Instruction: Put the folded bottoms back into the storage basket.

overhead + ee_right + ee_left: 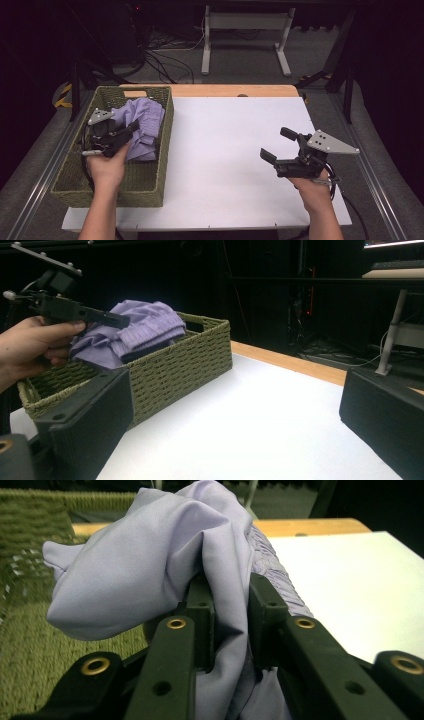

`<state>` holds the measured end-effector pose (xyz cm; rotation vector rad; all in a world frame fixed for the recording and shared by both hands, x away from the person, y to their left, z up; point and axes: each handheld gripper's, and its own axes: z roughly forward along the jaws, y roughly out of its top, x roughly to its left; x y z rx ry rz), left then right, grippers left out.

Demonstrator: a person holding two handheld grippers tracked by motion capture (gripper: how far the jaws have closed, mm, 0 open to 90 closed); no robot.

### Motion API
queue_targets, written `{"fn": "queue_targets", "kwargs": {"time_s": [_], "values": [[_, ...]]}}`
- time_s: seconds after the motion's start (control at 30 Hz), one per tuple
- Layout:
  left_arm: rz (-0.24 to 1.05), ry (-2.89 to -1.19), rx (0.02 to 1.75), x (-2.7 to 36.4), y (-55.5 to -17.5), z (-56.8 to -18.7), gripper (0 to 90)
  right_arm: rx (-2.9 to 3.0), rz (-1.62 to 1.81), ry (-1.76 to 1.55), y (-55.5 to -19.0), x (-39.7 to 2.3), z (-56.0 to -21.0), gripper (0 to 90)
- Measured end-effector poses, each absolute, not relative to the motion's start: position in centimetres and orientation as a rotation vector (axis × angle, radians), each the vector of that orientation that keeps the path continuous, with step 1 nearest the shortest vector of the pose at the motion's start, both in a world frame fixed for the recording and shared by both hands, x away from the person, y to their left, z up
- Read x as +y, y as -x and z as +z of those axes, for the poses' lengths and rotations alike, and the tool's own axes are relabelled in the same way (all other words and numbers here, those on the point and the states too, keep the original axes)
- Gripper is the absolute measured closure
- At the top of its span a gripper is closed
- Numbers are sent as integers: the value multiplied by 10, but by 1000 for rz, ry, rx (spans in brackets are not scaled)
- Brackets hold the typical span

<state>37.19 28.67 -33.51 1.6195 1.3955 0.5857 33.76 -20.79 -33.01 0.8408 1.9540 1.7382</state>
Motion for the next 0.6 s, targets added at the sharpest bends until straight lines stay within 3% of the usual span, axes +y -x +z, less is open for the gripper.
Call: {"fn": "queue_targets", "kwargs": {"time_s": [0.07, 0.1, 0.13, 0.17, 0.3, 0.6], "values": [[585, -1575, 1436, 292, -373, -334, 599, 1958, 1736, -837, -338, -208, -330, 18], [568, -1549, 1458, 295, -374, -333, 452, 1957, 1739, -840, -338, -207, -330, 18], [551, -1534, 1460, 299, -374, -333, 398, 1957, 1740, -840, -338, -207, -330, 18], [553, -1517, 1464, 300, -373, -332, 434, 1957, 1739, -840, -338, -207, -330, 18], [581, -1511, 1464, 304, -370, -330, 358, 1957, 1738, -838, -338, -208, -330, 18], [630, -1497, 1408, 302, -363, -326, 323, 1959, 1735, -836, -338, -207, -330, 18]]}}
